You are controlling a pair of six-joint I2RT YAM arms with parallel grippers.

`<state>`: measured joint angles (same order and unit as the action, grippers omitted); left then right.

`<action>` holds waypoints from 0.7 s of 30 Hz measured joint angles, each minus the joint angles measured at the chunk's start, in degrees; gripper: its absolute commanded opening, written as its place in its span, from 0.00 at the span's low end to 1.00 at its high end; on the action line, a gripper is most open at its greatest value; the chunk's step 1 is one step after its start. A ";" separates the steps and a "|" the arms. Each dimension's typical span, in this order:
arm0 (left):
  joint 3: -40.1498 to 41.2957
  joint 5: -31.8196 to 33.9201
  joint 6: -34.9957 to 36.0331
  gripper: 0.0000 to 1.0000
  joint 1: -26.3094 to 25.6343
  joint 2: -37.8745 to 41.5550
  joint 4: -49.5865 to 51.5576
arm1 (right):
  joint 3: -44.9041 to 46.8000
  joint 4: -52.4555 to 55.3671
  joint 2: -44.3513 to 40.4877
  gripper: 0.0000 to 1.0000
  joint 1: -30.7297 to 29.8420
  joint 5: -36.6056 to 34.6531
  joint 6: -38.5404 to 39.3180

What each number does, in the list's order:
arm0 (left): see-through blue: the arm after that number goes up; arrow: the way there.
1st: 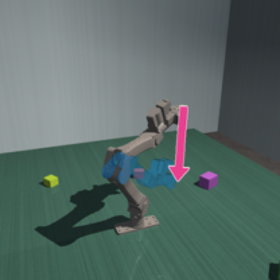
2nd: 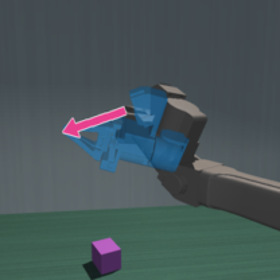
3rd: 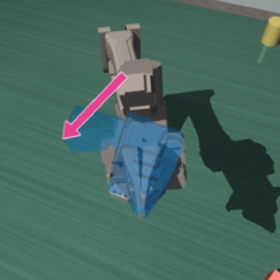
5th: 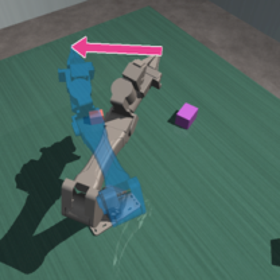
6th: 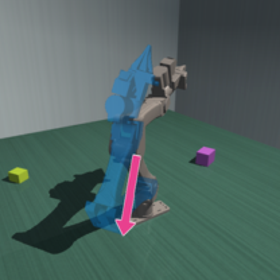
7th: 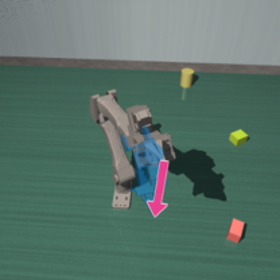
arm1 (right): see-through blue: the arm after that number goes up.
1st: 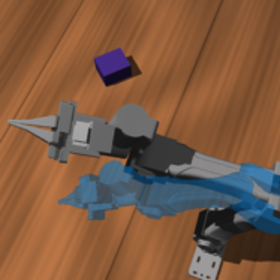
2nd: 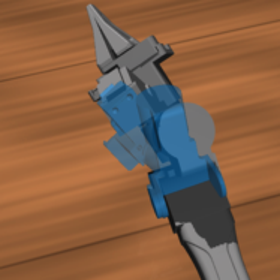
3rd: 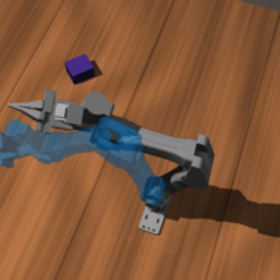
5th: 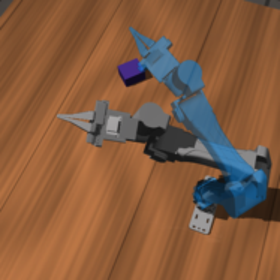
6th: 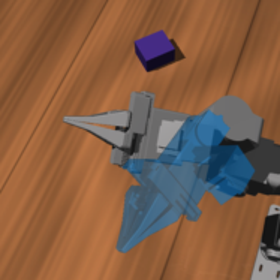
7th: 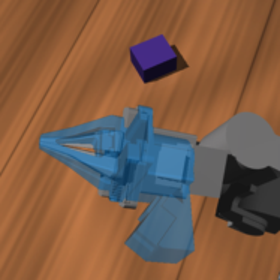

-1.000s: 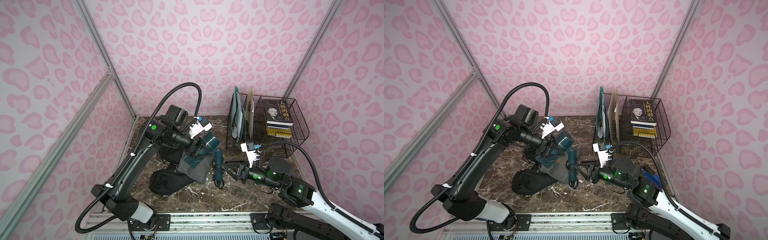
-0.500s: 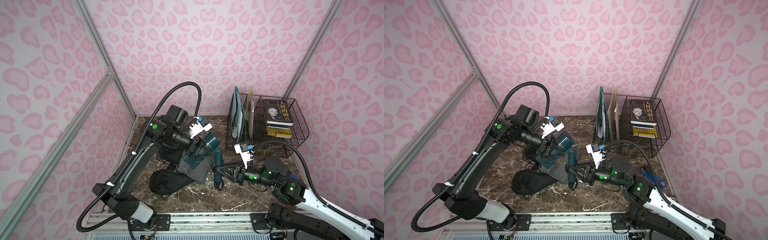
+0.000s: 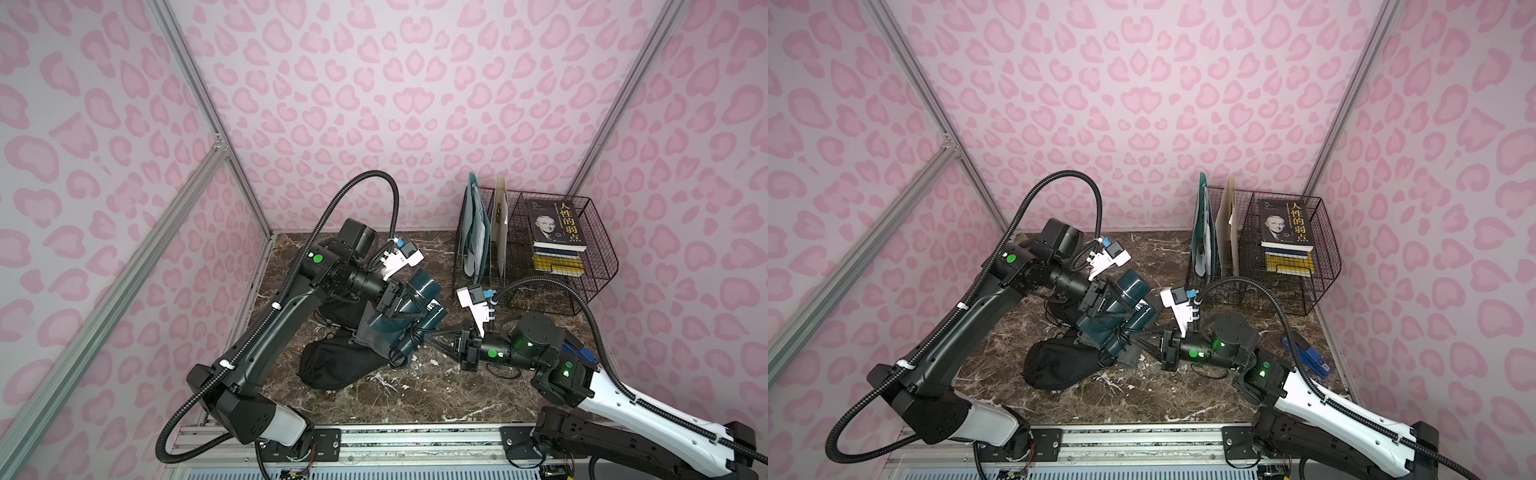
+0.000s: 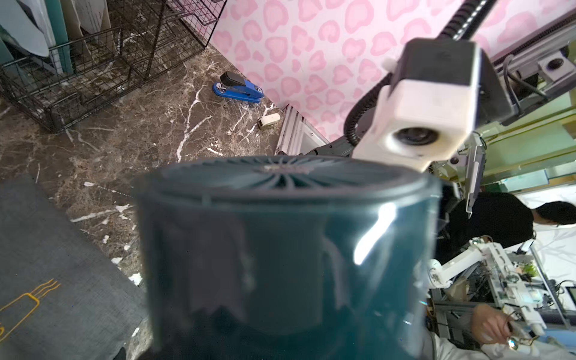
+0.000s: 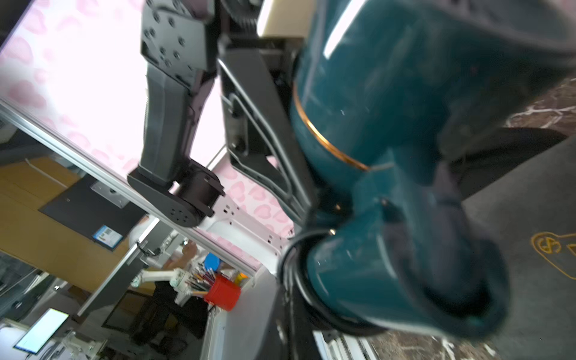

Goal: Pack away hair dryers
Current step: Fold the hair dryer.

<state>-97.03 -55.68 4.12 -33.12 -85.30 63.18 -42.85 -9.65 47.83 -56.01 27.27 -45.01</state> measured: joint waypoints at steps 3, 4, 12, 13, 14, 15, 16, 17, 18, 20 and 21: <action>0.44 -0.11 -1.14 0.02 -0.15 0.02 -0.48 | -1.07 -1.60 0.81 0.00 -1.20 -0.57 0.72; 0.42 -0.22 -1.20 0.02 -0.13 0.02 -0.68 | -1.31 -1.66 0.92 0.00 -1.51 -0.92 0.79; -2.21 -0.44 -1.27 0.01 1.49 0.02 -0.61 | -0.90 2.78 -3.91 0.45 -1.14 -6.29 1.62; -2.64 -0.48 -1.27 0.02 1.88 0.02 -0.63 | -0.57 3.54 -5.01 0.50 -0.72 -6.82 1.60; -3.19 -0.55 -1.27 0.01 2.40 0.02 -0.61 | -0.17 4.15 -6.12 0.56 -0.26 -7.56 1.40; -3.61 -0.79 -1.27 0.02 2.82 0.02 -0.63 | 0.17 4.79 -6.97 0.67 0.15 -8.07 0.92; -4.00 -1.07 -1.36 0.02 3.28 0.02 -0.66 | 0.74 5.57 -8.15 0.79 0.76 -8.48 0.57; -4.24 -1.42 -1.55 0.01 3.65 0.02 -0.70 | 1.25 6.03 -8.96 0.84 1.33 -8.63 0.02; -4.33 -1.84 -1.95 0.02 4.04 0.02 -0.81 | 1.55 6.29 -9.46 0.84 1.73 -8.90 -0.26; -4.17 -2.71 -3.08 0.02 4.66 -0.09 -1.51 | 2.01 6.58 -10.14 0.84 2.16 -9.25 -0.74; -3.65 -3.37 -3.63 0.02 4.87 -0.09 -2.21 | 2.16 6.49 -10.19 0.84 2.14 -9.22 -1.38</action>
<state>-100.68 -59.05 0.49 -28.25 -85.38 60.97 -40.69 -3.16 37.65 -53.87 18.04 -46.39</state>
